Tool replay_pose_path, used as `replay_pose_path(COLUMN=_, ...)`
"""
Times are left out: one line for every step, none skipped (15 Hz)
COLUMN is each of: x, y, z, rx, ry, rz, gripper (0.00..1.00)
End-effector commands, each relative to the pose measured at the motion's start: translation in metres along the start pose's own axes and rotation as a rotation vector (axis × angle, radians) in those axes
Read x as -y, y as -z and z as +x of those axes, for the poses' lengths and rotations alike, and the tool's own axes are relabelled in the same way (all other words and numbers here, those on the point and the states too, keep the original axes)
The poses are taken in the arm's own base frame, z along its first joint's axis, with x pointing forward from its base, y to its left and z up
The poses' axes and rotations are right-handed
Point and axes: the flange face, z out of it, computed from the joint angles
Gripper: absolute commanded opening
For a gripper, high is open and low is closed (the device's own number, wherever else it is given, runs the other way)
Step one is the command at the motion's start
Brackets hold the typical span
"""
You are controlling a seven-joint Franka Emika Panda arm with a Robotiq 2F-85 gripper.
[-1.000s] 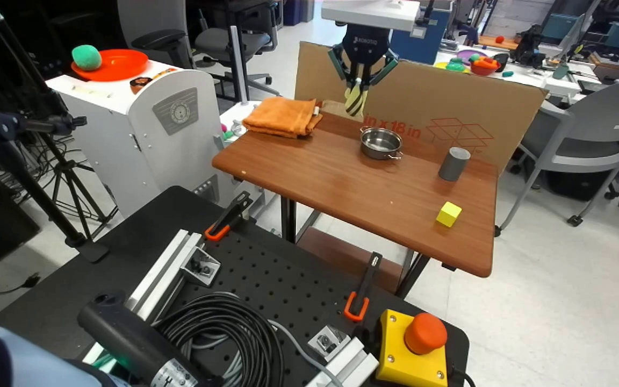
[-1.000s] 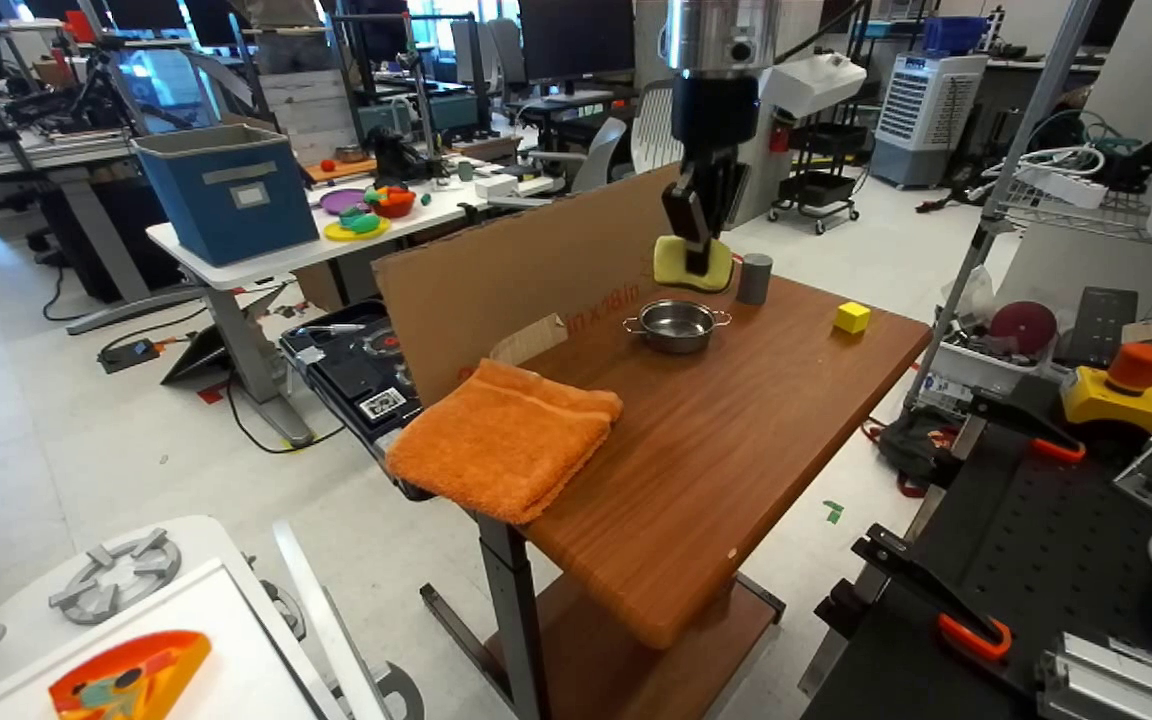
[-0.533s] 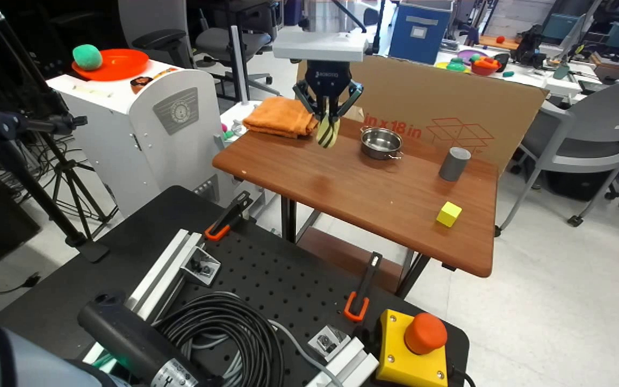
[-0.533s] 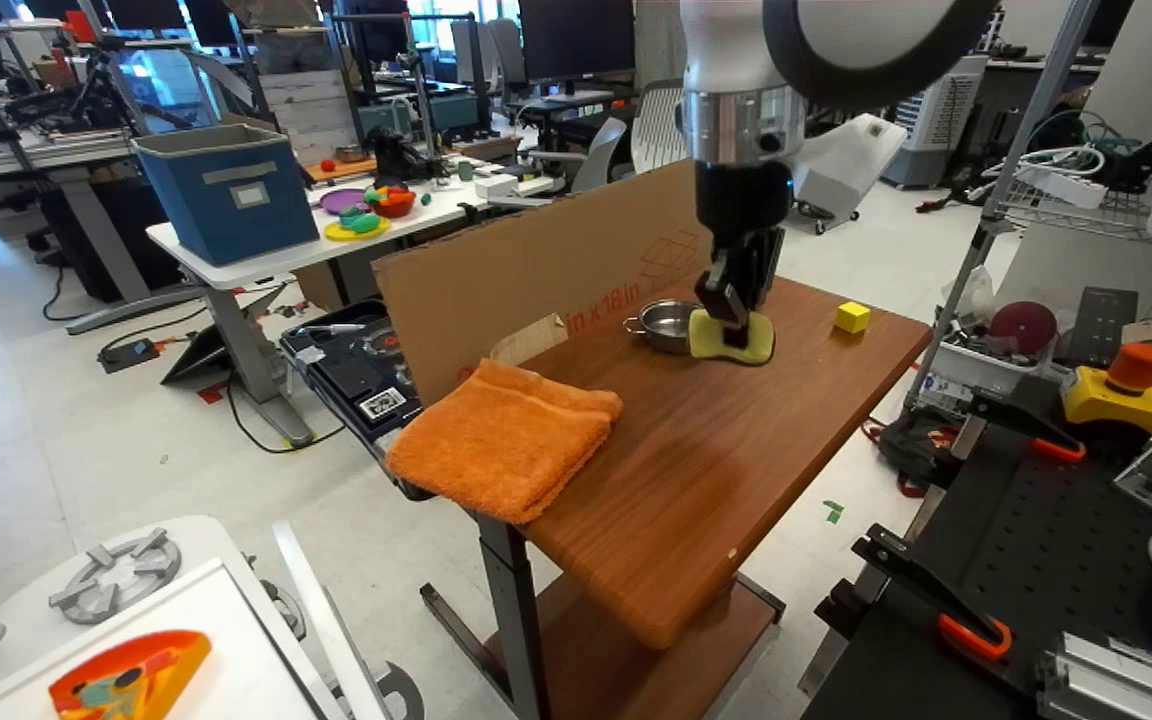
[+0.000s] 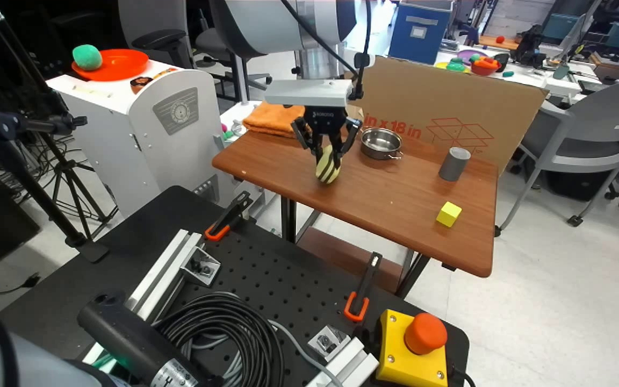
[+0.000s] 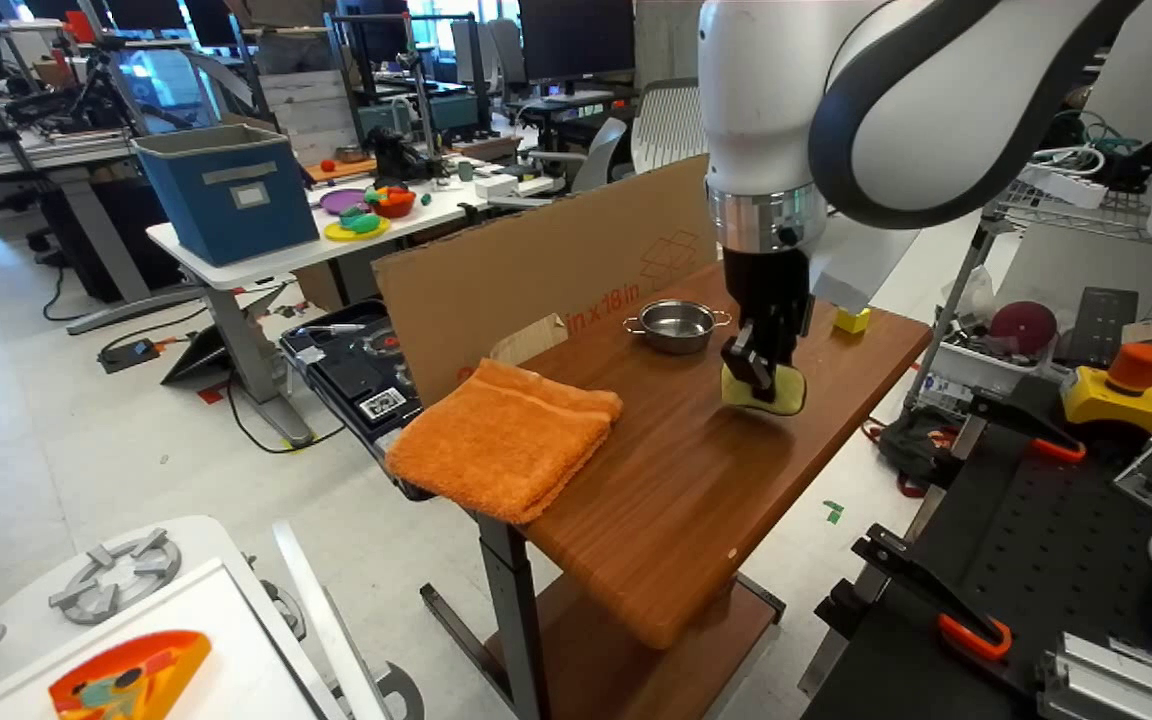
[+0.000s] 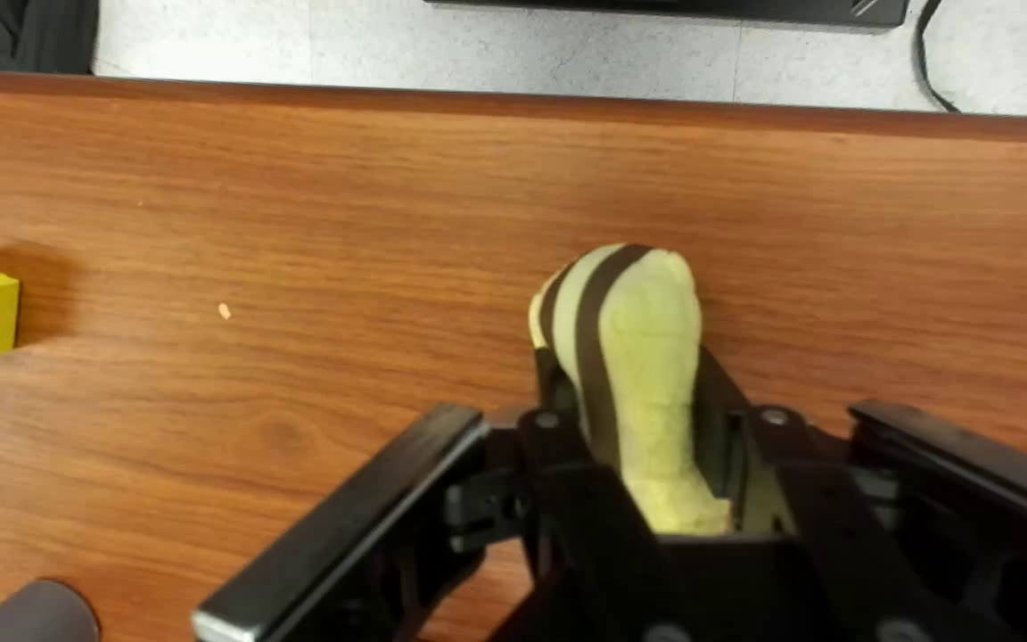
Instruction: Remove the yellow object from the pot
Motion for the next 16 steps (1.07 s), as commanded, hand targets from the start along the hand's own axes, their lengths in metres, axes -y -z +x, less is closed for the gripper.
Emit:
replay_pose_path(x=0.0, y=-0.002, z=0.002, rx=-0.01, ry=-0.046, rz=-0.017, gripper=0.68)
replay_pose_path(x=0.0, y=-0.001, z=0.001, rx=-0.001, ry=-0.051, rz=-0.023, gripper=0.74)
replay_pose_path(x=-0.001, y=0.002, z=0.0, rx=0.001, ry=-0.051, rz=-0.024, gripper=0.81)
replay_pose_path(x=-0.001, y=0.005, z=-0.001, rx=0.0, ry=-0.052, rz=-0.025, gripper=0.89)
replay_pose_path(x=-0.002, y=0.007, z=-0.002, rx=0.001, ry=-0.051, rz=-0.027, gripper=0.95)
replay_pose_path(x=-0.002, y=0.01, z=-0.003, rx=0.0, ry=-0.052, rz=-0.027, gripper=1.0)
replay_pose_path(x=-0.003, y=0.016, z=-0.006, rx=0.003, ry=-0.052, rz=-0.025, gripper=1.0)
replay_pose_path(x=-0.006, y=0.024, z=-0.01, rx=0.009, ry=-0.054, rz=-0.027, gripper=1.0)
replay_pose_path(x=-0.003, y=0.006, z=0.0, rx=0.004, ry=-0.044, rz=-0.01, gripper=1.0)
replay_pose_path(x=-0.005, y=0.011, z=-0.001, rx=0.005, ry=-0.047, rz=-0.013, gripper=1.0)
replay_pose_path(x=-0.006, y=0.015, z=-0.002, rx=0.006, ry=-0.049, rz=-0.016, gripper=1.0)
replay_pose_path(x=-0.007, y=0.018, z=-0.002, rx=0.005, ry=-0.05, rz=-0.017, gripper=1.0)
replay_pose_path(x=-0.008, y=0.02, z=-0.003, rx=0.005, ry=-0.051, rz=-0.018, gripper=1.0)
replay_pose_path(x=-0.008, y=0.02, z=-0.004, rx=0.006, ry=-0.051, rz=-0.018, gripper=1.0)
replay_pose_path(x=-0.008, y=0.019, z=-0.004, rx=0.008, ry=-0.05, rz=-0.018, gripper=1.0)
replay_pose_path(x=-0.007, y=0.018, z=-0.005, rx=0.01, ry=-0.05, rz=-0.018, gripper=1.0)
